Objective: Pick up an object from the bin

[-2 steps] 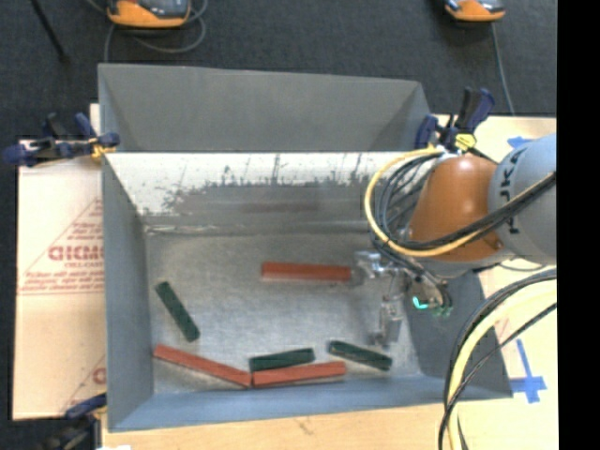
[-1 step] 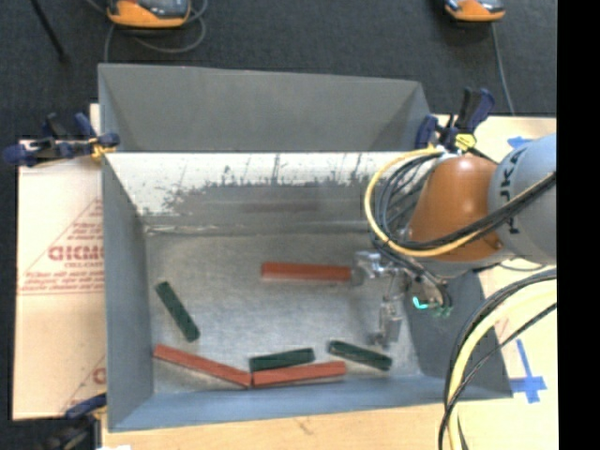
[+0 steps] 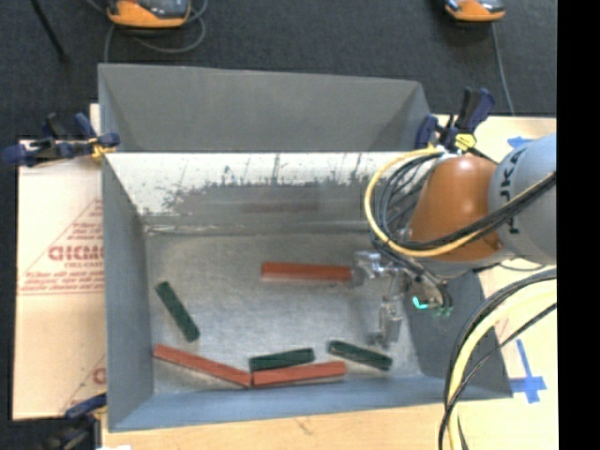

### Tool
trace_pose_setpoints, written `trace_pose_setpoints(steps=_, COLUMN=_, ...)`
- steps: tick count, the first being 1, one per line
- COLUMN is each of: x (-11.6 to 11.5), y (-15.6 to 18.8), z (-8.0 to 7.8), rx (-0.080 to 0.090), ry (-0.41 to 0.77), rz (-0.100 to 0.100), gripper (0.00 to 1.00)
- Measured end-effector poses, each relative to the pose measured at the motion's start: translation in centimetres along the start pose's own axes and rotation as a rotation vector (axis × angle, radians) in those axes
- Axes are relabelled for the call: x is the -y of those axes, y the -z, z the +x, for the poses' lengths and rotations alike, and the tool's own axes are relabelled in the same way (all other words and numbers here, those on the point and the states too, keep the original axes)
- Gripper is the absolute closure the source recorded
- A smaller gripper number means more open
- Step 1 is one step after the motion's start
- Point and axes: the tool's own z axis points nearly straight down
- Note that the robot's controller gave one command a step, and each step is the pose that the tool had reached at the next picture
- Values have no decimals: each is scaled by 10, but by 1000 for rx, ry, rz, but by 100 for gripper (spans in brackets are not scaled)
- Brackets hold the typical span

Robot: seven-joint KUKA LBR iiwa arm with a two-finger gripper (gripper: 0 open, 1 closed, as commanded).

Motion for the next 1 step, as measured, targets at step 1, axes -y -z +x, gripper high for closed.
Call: trace_pose_setpoints(steps=1, x=0, y=0, z=0, rx=0, ry=0, rz=0, gripper=0)
